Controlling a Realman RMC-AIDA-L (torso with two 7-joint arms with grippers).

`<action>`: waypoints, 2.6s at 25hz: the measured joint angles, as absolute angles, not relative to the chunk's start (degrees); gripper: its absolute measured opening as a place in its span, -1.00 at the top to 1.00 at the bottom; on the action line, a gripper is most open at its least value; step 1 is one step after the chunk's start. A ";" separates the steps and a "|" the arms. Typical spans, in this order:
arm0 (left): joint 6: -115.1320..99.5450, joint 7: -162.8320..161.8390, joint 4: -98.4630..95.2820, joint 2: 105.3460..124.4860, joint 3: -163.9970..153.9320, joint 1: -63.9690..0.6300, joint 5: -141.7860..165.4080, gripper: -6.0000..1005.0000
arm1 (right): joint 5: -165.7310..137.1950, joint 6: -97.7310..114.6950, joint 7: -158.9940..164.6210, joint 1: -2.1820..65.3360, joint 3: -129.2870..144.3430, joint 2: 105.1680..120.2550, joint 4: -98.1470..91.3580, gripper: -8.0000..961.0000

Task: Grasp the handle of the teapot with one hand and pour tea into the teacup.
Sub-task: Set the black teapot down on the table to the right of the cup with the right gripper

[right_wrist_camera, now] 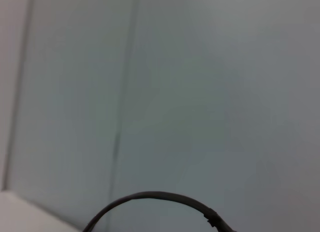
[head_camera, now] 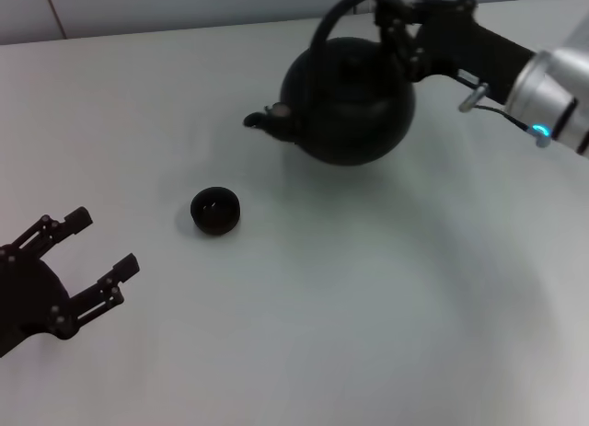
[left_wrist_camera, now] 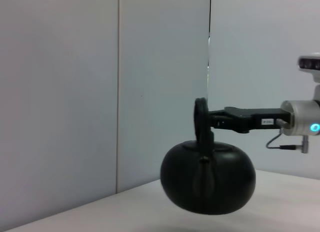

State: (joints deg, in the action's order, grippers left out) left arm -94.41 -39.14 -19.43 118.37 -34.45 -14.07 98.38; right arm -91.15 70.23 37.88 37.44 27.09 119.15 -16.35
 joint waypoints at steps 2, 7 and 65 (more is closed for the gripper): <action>-94.41 -39.13 -19.42 118.37 -34.46 -14.13 98.38 -0.62 | -89.34 70.98 38.69 35.84 27.00 119.16 -15.94 0.82; -94.40 -39.11 -19.42 118.24 -34.46 -14.15 98.38 -0.62 | -86.35 72.02 39.54 33.27 26.86 119.18 -13.57 0.82; -93.92 -39.11 -19.33 118.37 -34.45 -14.55 98.25 -0.62 | -84.52 82.30 25.80 21.23 21.70 119.33 -5.11 -0.58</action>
